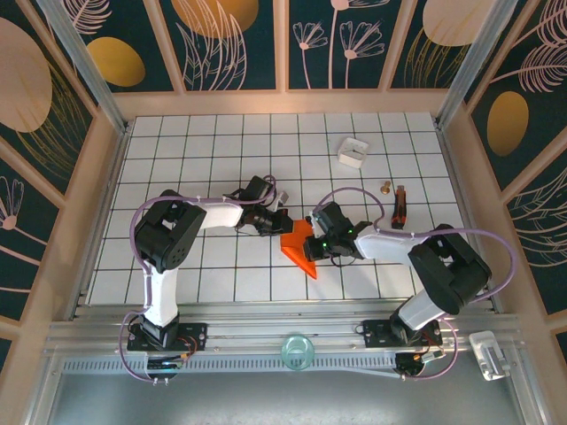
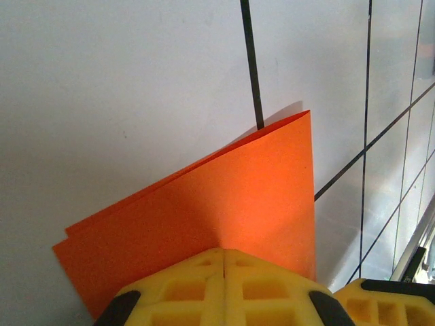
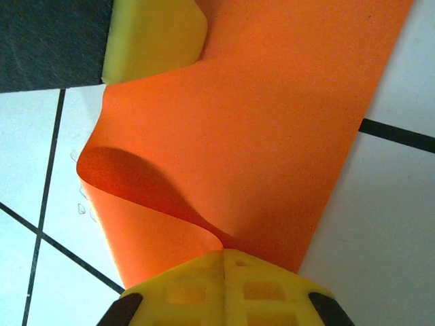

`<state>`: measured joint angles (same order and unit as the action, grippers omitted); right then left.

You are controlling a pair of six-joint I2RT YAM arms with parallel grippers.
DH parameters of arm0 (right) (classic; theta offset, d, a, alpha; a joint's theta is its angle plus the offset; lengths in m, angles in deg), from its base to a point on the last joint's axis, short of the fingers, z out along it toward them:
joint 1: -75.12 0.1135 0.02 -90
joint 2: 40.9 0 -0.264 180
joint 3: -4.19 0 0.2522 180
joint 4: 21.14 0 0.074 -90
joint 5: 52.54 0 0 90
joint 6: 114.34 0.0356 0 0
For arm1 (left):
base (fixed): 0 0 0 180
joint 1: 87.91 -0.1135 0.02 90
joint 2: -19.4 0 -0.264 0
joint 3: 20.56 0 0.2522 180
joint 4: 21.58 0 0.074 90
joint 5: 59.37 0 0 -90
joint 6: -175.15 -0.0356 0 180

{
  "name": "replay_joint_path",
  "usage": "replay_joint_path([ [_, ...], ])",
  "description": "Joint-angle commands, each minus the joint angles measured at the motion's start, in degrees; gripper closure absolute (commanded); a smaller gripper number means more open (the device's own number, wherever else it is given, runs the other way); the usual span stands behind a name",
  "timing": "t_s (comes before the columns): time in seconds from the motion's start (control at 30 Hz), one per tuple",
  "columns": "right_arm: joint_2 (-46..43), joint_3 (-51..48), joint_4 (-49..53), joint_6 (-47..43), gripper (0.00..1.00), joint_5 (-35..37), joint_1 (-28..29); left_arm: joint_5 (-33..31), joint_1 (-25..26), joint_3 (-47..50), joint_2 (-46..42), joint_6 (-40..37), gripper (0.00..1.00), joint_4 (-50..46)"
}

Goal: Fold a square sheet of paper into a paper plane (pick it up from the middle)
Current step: Perform the third fold on the triangle at the bottom-center of the table.

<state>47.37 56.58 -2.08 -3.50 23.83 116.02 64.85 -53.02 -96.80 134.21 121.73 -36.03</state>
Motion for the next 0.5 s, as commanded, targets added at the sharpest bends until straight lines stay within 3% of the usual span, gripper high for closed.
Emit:
replay_joint_path([
  [0.0,0.93,0.76,-0.61,-0.97,0.97,-0.86,-0.39,-2.85,0.21,0.78,3.4,-1.33,0.94,-3.97],
  [0.47,-0.32,-0.91,-1.52,0.65,0.97,-2.92,-0.12,-2.89,0.21,0.95,3.27,-1.33,0.93,-3.88],
])
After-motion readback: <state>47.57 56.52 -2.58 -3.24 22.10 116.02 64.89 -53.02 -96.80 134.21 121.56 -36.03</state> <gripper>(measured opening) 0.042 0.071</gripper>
